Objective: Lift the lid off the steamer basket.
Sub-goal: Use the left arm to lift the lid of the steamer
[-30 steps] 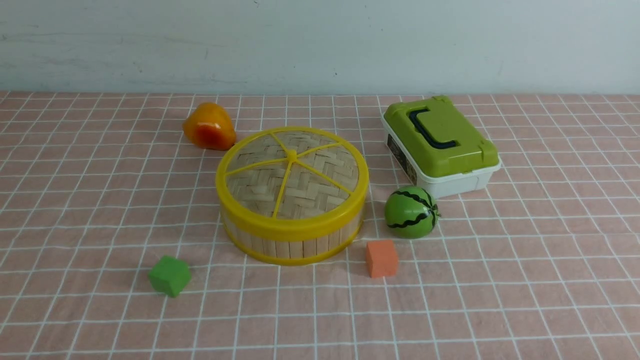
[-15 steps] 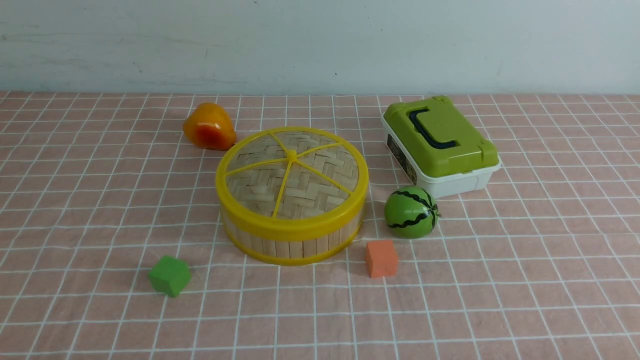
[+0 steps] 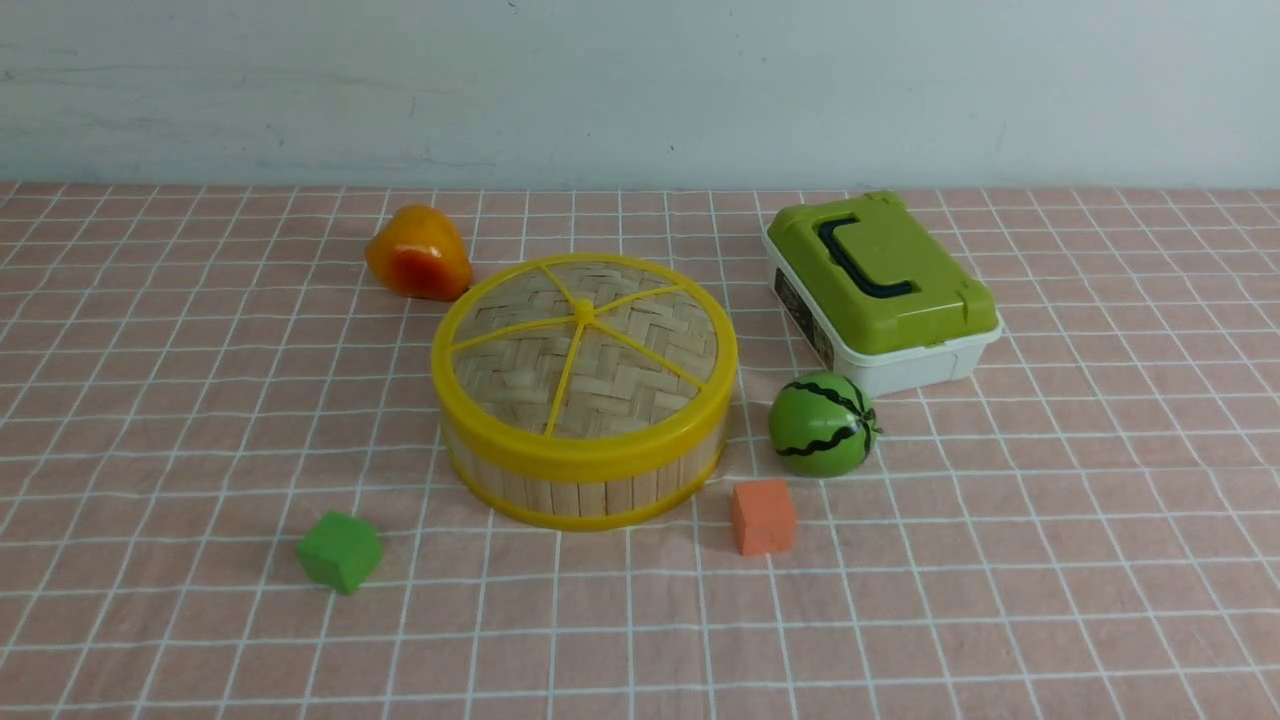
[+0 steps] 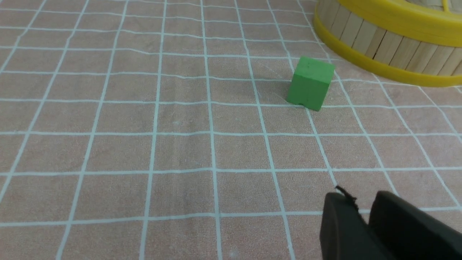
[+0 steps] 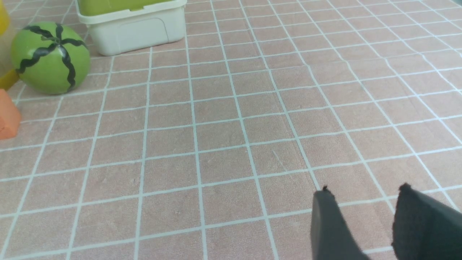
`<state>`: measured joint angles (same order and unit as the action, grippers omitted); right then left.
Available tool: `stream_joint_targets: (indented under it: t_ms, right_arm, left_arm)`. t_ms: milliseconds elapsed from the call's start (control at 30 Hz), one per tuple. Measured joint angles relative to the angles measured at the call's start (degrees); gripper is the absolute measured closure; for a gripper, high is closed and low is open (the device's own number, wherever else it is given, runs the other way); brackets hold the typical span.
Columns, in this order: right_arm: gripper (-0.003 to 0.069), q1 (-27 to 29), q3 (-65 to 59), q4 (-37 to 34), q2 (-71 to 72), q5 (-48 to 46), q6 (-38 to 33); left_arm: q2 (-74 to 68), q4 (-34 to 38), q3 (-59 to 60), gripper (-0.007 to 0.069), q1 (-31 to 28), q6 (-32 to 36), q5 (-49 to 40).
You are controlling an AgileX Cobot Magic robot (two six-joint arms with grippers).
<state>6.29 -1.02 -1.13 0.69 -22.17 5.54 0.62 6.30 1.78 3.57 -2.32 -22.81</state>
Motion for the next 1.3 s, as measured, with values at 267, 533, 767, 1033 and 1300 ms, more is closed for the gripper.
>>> stream_joint_targets:
  t_ms: [267, 533, 767, 1033, 1300]
  right_arm:
    - [0.0418, 0.0, 0.0, 0.0, 0.0, 0.0, 0.0]
    - [0.0418, 0.0, 0.0, 0.0, 0.0, 0.0, 0.0]
    - [0.0418, 0.0, 0.0, 0.0, 0.0, 0.0, 0.0]
    - [0.0418, 0.0, 0.0, 0.0, 0.0, 0.0, 0.0]
    - [0.0418, 0.0, 0.0, 0.0, 0.0, 0.0, 0.0]
  left_arm:
    - [0.0, 0.0, 0.0, 0.0497, 0.0, -0.4, 0.0]
    - [0.0, 0.0, 0.0, 0.049, 0.0, -0.4, 0.0]
    - [0.0, 0.0, 0.0, 0.0482, 0.0, -0.4, 2.6]
    - [0.0, 0.1, 0.1, 0.0475, 0.0, -0.4, 20.2]
    - [0.0, 0.2, 0.1, 0.0461, 0.0, -0.4, 39.2]
